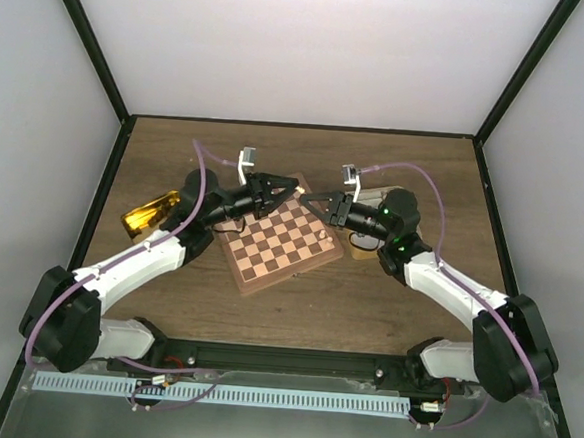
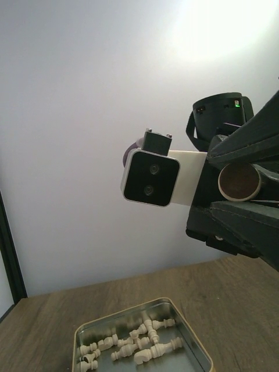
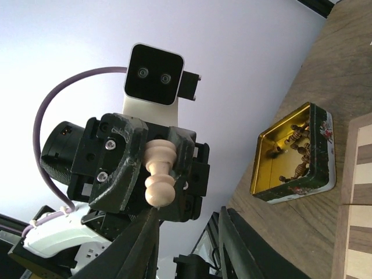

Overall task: Set up the chess pieces on the board
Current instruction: Place the chess piece on the chessboard.

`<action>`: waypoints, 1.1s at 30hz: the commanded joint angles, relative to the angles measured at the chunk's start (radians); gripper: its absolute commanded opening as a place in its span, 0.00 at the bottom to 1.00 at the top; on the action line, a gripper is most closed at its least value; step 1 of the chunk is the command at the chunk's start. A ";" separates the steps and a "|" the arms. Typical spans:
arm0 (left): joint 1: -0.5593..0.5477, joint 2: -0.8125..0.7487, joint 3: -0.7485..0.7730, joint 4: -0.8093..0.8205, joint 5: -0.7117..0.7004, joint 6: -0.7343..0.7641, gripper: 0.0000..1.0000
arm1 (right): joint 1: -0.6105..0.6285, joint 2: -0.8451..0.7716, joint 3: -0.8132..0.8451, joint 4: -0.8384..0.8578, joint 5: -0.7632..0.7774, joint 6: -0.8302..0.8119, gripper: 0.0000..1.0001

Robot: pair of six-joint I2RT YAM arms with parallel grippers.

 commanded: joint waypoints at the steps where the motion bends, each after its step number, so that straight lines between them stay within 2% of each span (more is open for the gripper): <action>1: 0.000 0.009 0.000 0.040 0.000 -0.009 0.10 | 0.012 0.008 0.042 0.066 0.016 0.030 0.30; 8: 0.000 0.006 -0.008 0.037 -0.009 -0.005 0.10 | 0.022 0.021 0.031 0.118 0.018 0.045 0.35; 10: 0.001 0.006 -0.008 0.037 -0.009 -0.003 0.10 | 0.023 0.024 0.033 0.120 0.025 0.050 0.33; 14: 0.000 0.004 -0.014 0.036 -0.009 -0.002 0.10 | 0.025 0.028 0.038 0.120 0.049 0.063 0.22; 33: 0.000 -0.011 -0.039 0.027 -0.020 0.004 0.10 | 0.025 0.050 0.063 0.090 0.080 0.105 0.18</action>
